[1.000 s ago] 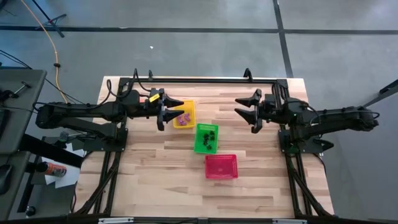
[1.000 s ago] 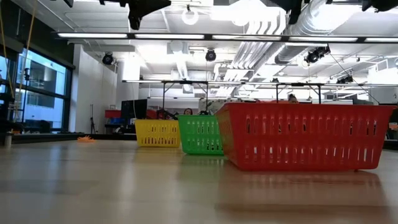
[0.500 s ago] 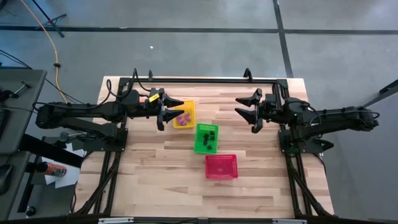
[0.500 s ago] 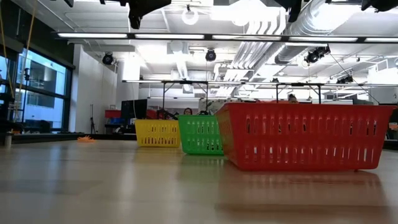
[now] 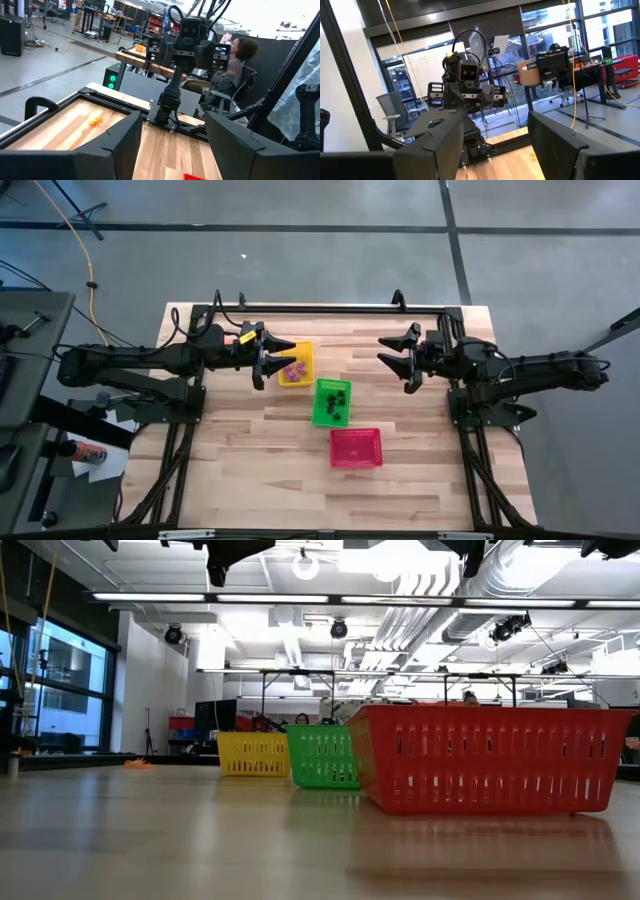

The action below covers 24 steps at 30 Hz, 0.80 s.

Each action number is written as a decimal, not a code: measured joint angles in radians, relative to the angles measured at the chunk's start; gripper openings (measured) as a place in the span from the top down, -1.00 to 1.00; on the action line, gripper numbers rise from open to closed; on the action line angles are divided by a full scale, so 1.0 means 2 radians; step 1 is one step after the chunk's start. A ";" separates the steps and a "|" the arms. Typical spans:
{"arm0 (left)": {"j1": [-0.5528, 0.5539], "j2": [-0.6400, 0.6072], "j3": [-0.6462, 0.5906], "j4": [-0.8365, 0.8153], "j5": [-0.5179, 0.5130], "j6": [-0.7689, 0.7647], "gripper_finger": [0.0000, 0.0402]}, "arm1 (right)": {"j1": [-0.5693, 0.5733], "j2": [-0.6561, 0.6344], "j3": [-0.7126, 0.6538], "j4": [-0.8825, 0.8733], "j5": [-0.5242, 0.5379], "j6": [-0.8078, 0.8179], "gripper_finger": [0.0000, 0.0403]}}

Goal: Sort Halloween decoration

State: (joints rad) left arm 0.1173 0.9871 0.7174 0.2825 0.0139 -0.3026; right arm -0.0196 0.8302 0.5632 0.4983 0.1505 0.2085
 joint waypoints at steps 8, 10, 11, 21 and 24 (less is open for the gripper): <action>0.000 0.000 0.000 0.000 0.000 0.000 -0.04 | 0.000 0.023 0.000 -0.001 0.000 0.000 -0.06; 0.000 0.000 0.000 0.000 0.000 0.000 -0.04 | 0.000 0.028 0.000 -0.001 0.000 0.000 -0.06; 0.000 0.000 0.000 0.000 0.000 0.000 -0.04 | 0.000 0.029 0.000 -0.001 0.000 0.000 -0.06; 0.041 0.000 0.033 -0.086 -0.104 -0.054 0.00 | 0.000 0.030 0.000 0.000 0.000 0.000 -0.06; 0.095 0.004 0.075 -0.199 -0.107 -0.064 0.03 | 0.000 0.030 0.000 0.000 0.002 0.000 -0.06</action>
State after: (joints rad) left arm 0.3068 0.9955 0.8670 -0.1163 -0.2003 -0.4314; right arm -0.0197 0.8906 0.5632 0.4976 0.1537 0.2089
